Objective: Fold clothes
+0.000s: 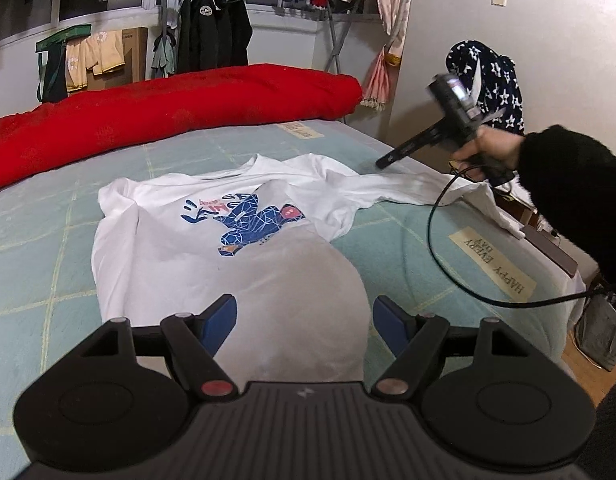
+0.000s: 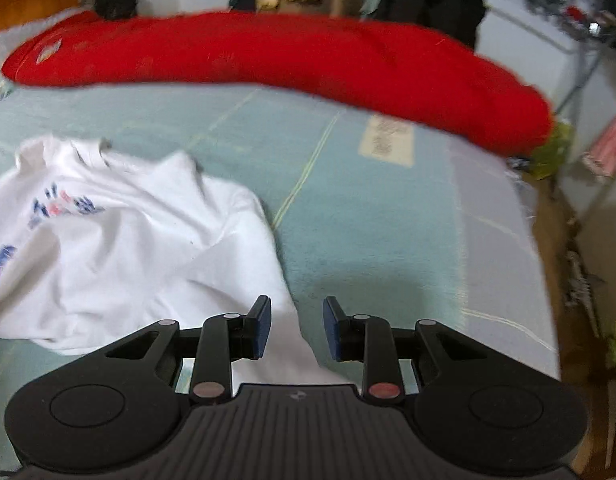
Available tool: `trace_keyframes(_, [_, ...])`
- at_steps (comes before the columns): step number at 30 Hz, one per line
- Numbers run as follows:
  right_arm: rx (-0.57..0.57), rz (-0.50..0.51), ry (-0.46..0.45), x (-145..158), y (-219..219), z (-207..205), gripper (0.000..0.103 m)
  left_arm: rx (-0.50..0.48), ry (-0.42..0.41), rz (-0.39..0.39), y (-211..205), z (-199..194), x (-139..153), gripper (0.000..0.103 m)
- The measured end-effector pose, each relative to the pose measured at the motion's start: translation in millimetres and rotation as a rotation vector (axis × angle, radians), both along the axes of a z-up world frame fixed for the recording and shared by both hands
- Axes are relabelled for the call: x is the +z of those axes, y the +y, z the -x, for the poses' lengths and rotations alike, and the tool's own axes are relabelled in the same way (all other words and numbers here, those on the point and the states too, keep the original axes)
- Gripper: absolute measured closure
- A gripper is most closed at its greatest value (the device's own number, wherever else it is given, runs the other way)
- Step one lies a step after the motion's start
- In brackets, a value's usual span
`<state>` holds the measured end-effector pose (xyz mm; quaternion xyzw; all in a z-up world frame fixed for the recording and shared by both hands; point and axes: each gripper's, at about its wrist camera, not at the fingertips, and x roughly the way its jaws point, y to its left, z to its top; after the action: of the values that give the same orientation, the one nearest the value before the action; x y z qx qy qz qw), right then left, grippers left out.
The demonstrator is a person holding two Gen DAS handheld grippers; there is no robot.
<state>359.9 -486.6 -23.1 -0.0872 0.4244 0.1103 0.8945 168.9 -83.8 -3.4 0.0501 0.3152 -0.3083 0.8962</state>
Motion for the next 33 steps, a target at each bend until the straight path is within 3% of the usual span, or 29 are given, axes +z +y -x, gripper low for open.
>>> trace_keyframes(4, [0.062,-0.009,0.046,-32,3,-23,0.066,-0.017,0.008,0.011,-3,-10,-4,0.027])
trace_keyframes(8, [0.089,0.003,0.004,-44,2,-25,0.049,-0.027,0.016,0.009,-8,-18,-9,0.027])
trace_keyframes(9, [0.09,-0.001,-0.001,-45,1,-24,0.049,-0.03,0.021,0.009,-10,-19,-12,0.027])
trace_keyframes(10, [0.097,-0.012,-0.003,-46,1,-23,0.051,-0.033,0.026,0.009,-11,-20,-14,0.027])
trace_keyframes(11, [0.112,-0.034,0.003,-48,2,-22,0.062,-0.036,0.032,0.009,-12,-22,-16,0.027])
trace_keyframes(12, [0.129,-0.054,0.008,-48,3,-21,0.08,-0.039,0.037,0.009,-14,-23,-18,0.027])
trace_keyframes(14, [0.163,-0.067,0.017,-47,9,-20,0.098,-0.036,0.042,0.003,-16,-26,-22,0.027])
trace_keyframes(17, [0.179,-0.031,-0.003,-39,17,-22,0.098,-0.031,0.041,0.015,-14,-28,-22,0.027])
trace_keyframes(25, [0.038,0.018,-0.057,-34,13,-46,0.095,-0.003,0.042,0.019,-12,-29,-19,0.027])
trace_keyframes(28, [-0.017,0.028,-0.08,-31,11,-52,0.09,-0.006,0.035,0.018,-10,-26,-17,0.026])
trace_keyframes(30, [-0.037,0.002,-0.116,-20,9,-38,0.079,-0.002,0.031,0.018,-9,-26,-17,0.026])
trace_keyframes(33, [-0.027,-0.034,-0.144,-7,14,-18,0.072,0.002,0.026,0.019,-9,-25,-15,0.026])
